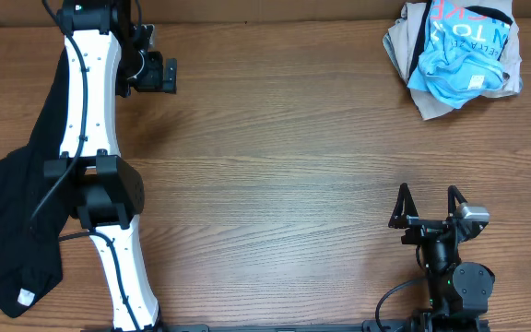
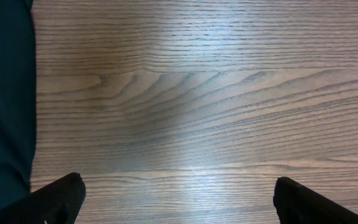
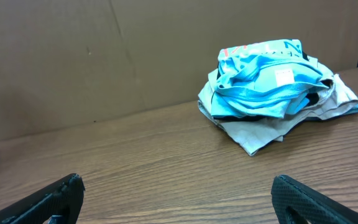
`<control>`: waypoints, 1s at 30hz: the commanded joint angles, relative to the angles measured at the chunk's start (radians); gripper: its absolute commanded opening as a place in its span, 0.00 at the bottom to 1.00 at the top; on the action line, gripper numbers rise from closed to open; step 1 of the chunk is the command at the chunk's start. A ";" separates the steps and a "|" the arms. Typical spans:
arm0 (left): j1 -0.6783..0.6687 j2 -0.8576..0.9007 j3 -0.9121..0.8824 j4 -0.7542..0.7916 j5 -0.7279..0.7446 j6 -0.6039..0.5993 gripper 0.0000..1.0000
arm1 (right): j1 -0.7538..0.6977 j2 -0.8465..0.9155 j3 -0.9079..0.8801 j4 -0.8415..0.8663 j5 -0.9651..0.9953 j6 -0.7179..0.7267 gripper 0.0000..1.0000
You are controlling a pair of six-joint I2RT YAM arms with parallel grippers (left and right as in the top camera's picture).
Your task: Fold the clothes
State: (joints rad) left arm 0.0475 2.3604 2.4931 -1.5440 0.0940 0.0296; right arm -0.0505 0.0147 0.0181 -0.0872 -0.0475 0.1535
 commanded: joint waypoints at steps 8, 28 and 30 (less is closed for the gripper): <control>-0.006 -0.013 -0.006 0.002 0.007 0.016 1.00 | 0.006 -0.012 -0.010 0.006 0.010 0.004 1.00; -0.074 -0.745 -0.006 0.068 -0.109 0.024 1.00 | 0.006 -0.012 -0.010 0.006 0.010 0.004 1.00; -0.074 -0.802 -0.016 0.104 -0.109 0.041 1.00 | 0.006 -0.012 -0.010 0.006 0.010 0.004 1.00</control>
State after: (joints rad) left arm -0.0303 1.6054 2.4878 -1.4719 0.0227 0.0338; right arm -0.0505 0.0147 0.0181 -0.0868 -0.0463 0.1535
